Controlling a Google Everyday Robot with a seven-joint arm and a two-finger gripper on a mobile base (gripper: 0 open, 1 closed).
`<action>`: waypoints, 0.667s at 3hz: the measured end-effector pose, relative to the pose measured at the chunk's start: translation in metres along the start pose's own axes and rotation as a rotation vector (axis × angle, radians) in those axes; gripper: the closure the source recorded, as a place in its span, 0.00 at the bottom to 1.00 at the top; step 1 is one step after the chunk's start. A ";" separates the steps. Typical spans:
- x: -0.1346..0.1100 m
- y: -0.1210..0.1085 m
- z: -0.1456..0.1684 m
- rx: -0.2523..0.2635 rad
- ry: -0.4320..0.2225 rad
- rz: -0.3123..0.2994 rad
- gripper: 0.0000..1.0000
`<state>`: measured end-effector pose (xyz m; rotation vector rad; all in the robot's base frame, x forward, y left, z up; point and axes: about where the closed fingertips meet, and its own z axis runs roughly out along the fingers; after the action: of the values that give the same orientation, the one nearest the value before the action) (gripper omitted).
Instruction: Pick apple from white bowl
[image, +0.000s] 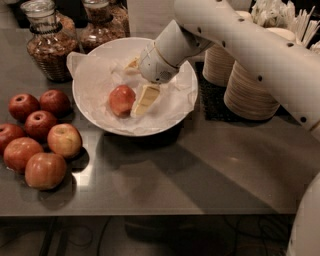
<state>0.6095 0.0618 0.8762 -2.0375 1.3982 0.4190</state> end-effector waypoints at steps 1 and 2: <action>0.011 -0.003 0.006 -0.004 0.002 0.010 0.24; 0.019 -0.006 0.012 -0.010 -0.001 0.022 0.43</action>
Offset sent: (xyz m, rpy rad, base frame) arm 0.0228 -0.0111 -0.0254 0.0010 0.0308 -0.0237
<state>0.6233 0.0569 0.8577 -2.0311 1.4218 0.4372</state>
